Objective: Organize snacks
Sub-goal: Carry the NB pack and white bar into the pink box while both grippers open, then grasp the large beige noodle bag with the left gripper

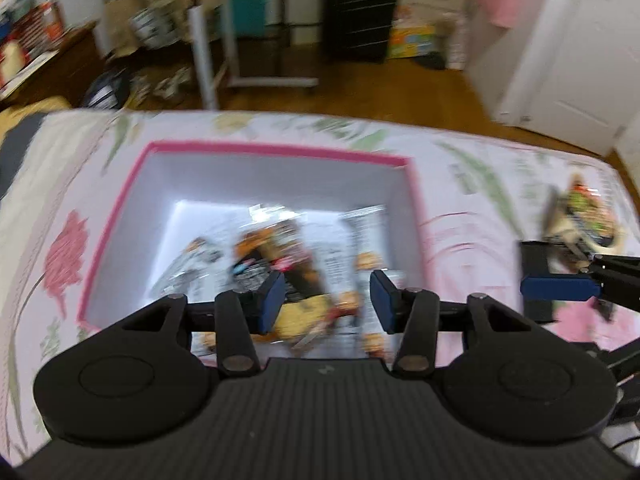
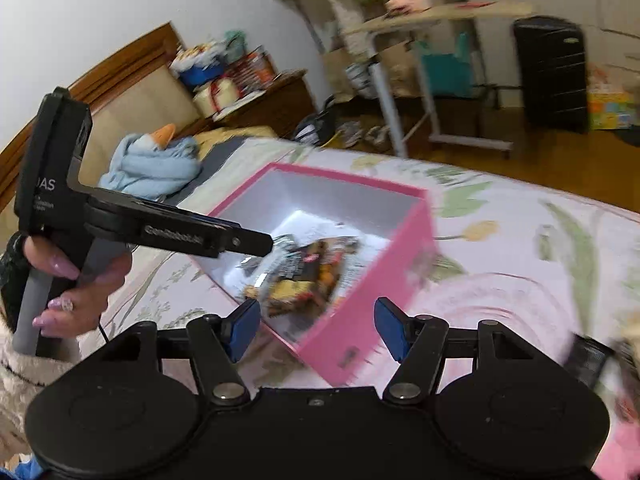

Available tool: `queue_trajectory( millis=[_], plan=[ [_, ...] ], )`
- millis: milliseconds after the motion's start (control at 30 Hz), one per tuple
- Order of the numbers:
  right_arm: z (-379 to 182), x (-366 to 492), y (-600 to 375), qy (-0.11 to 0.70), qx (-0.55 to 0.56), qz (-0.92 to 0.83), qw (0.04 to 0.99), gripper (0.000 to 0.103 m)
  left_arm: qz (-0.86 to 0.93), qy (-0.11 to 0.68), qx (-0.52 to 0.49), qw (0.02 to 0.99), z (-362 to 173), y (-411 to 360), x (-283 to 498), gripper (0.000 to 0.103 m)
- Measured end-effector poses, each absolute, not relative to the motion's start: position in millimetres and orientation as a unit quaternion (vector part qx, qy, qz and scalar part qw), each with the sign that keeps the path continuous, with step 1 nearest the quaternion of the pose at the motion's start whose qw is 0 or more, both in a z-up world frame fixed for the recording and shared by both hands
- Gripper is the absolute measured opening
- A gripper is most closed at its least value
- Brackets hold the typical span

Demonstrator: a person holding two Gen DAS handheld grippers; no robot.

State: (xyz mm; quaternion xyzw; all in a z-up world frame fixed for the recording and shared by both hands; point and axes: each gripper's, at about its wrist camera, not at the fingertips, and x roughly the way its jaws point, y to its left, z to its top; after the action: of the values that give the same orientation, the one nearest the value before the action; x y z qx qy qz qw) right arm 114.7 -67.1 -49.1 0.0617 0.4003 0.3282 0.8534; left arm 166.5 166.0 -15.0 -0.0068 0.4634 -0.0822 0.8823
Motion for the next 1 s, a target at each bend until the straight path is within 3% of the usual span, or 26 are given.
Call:
queue_trajectory(
  millis=[400, 667, 1000],
  plan=[
    [-49.4, 63.2, -213.9, 0.364, 0.113, 0.154, 0.912, 0.077, -0.202, 0.431, 0.047, 0.878, -5.6, 50.2, 176.3, 0.048],
    [-95.7, 71.0, -301.6, 0.369, 0.146, 0.019, 0.918, 0.078, -0.267, 0.461, 0.021, 0.846, -46.3, -35.1, 200.4, 0.048],
    [-150.4, 93.7, -349.2, 0.374, 0.184, -0.001, 0.909, 0.087, -0.296, 0.467, -0.015, 0.833, -102.8, -108.4, 262.9, 0.048]
  ],
)
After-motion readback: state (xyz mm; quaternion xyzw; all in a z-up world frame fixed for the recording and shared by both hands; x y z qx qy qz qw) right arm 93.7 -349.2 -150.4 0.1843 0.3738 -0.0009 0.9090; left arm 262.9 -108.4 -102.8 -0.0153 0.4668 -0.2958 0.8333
